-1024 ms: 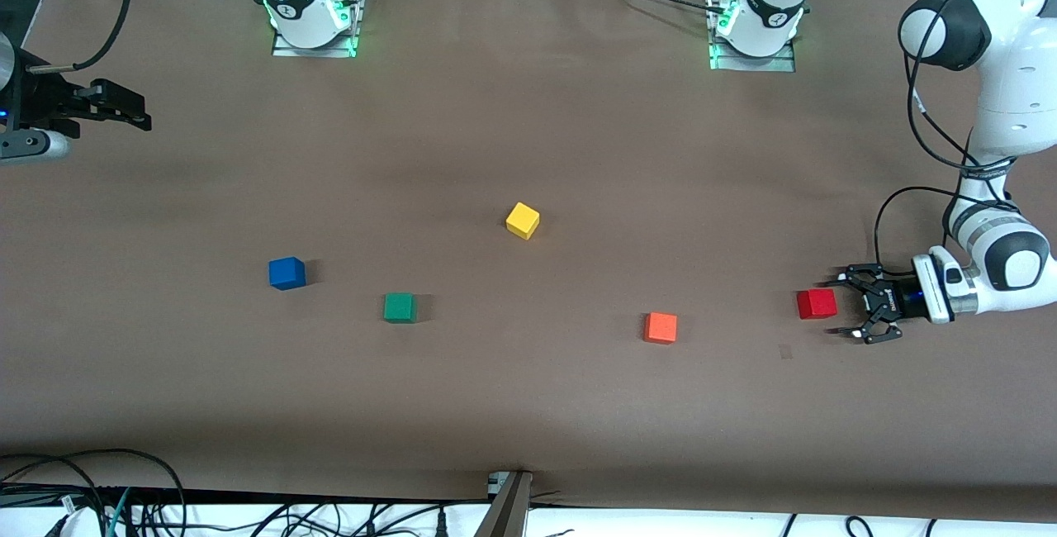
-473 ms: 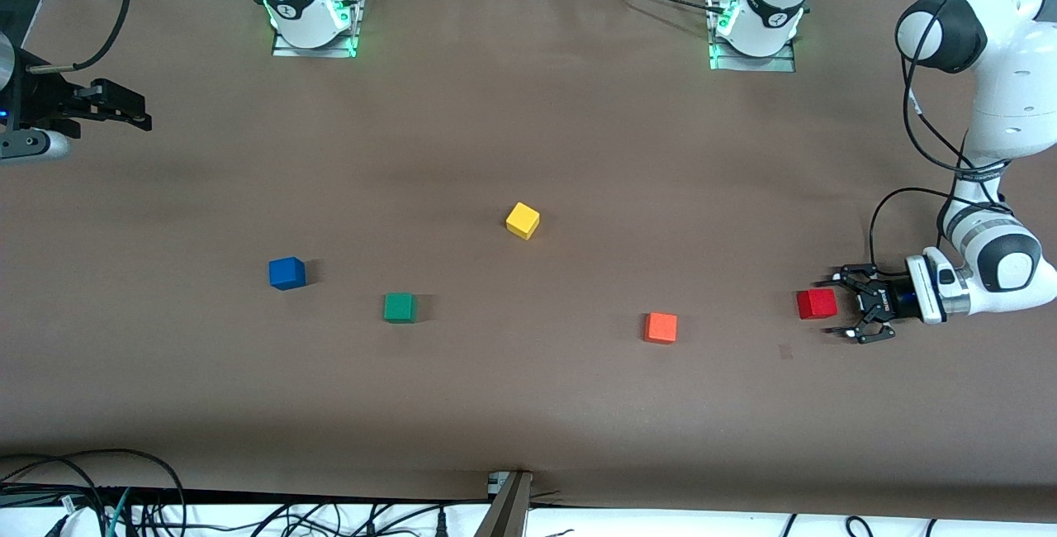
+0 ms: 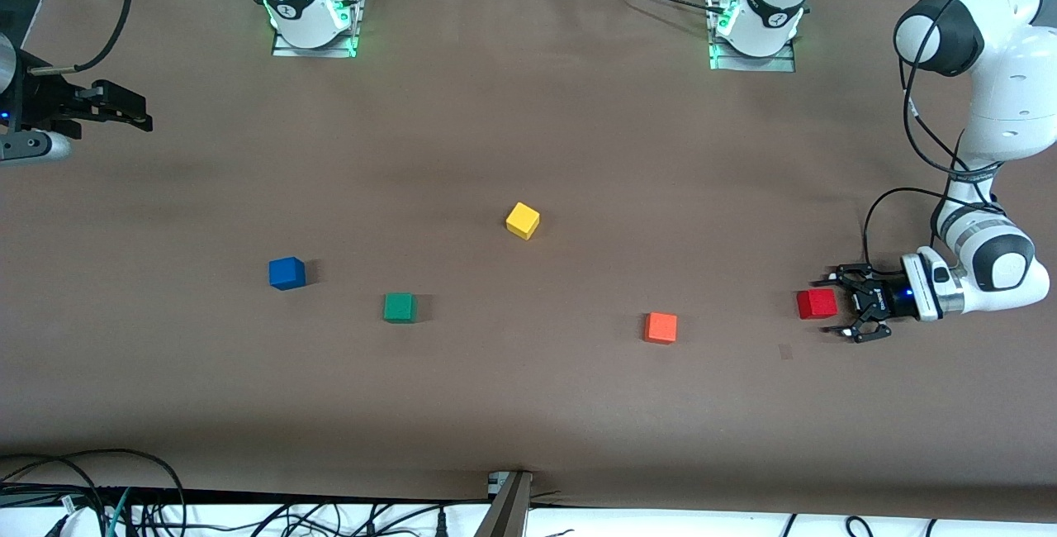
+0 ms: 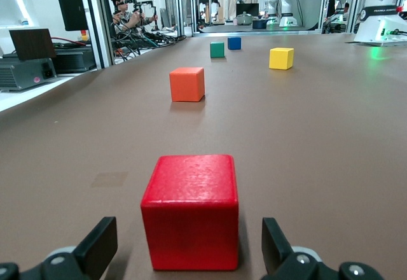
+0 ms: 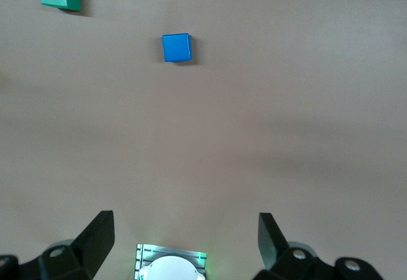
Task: Pass red block to right arm, stack on blue
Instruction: 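Close the left gripper around the red cube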
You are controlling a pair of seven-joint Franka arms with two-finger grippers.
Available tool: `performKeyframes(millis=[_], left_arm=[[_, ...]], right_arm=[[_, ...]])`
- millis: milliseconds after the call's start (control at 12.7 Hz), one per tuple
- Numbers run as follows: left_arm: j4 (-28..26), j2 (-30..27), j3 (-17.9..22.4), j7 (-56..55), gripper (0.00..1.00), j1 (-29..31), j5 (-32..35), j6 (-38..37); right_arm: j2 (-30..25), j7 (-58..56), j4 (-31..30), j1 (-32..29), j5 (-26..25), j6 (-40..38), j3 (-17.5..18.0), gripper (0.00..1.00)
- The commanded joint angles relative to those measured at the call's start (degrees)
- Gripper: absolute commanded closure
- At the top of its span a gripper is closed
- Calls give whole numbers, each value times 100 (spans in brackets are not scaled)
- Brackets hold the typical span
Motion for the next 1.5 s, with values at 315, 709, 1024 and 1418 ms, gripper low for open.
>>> performKeyframes(millis=[315,709,1024,1418], left_arm=[[21,62,35,472,0,11,-192,-135],[21,53,35,472,0,3,-192,-144],[47,53,35,551,35,-6,-192,-144],[100,53,35,718,100,-32,-192,-135]], right_arm=[[37,-42,97,-44,90,-70,11,0],[37,-42,105,-44,90,-70,11,0],[37,-33,97,-44,90,-79,11,0],[37,-25,105,-35,90,-62,11,0]])
